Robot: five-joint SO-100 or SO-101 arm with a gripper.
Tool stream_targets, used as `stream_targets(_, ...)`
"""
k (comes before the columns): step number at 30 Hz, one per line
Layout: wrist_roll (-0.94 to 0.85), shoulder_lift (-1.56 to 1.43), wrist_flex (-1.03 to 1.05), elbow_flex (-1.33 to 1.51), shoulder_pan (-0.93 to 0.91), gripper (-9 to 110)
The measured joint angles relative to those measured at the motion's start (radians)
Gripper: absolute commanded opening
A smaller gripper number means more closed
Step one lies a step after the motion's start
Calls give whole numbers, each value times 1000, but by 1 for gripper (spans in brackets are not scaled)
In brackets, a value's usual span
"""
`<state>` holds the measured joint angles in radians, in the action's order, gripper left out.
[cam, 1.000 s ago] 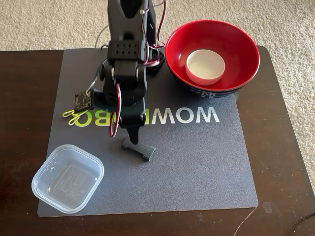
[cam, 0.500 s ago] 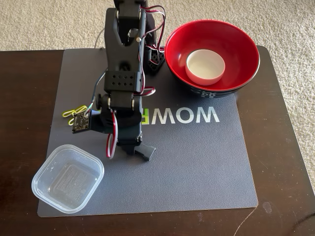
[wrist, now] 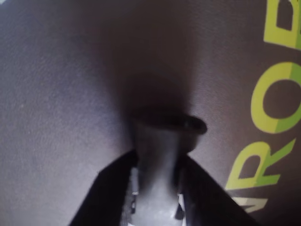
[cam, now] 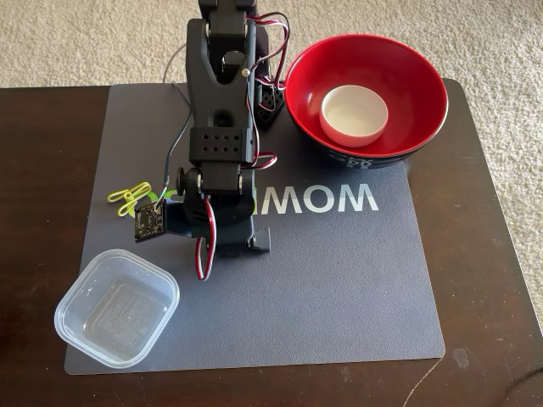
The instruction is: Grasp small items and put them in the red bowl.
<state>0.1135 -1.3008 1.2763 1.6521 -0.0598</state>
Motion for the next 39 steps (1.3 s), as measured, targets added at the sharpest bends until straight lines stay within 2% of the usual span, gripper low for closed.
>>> stream_targets(5,87,-247,34,-58,74,0)
stream_targets(10,189,-486,64,-135,242,0)
stream_targets(15,304,-603,167,-135,543,0)
stream_targets(21,497,-581,276,-26,988,0)
stream_targets(24,589,-525,339,-5,1126,0)
stream_targets(33,733,-227,377,69,1166,0)
stream_targets(36,742,-164,385,71,1183,14)
stream_targets(39,742,-150,390,72,1210,19)
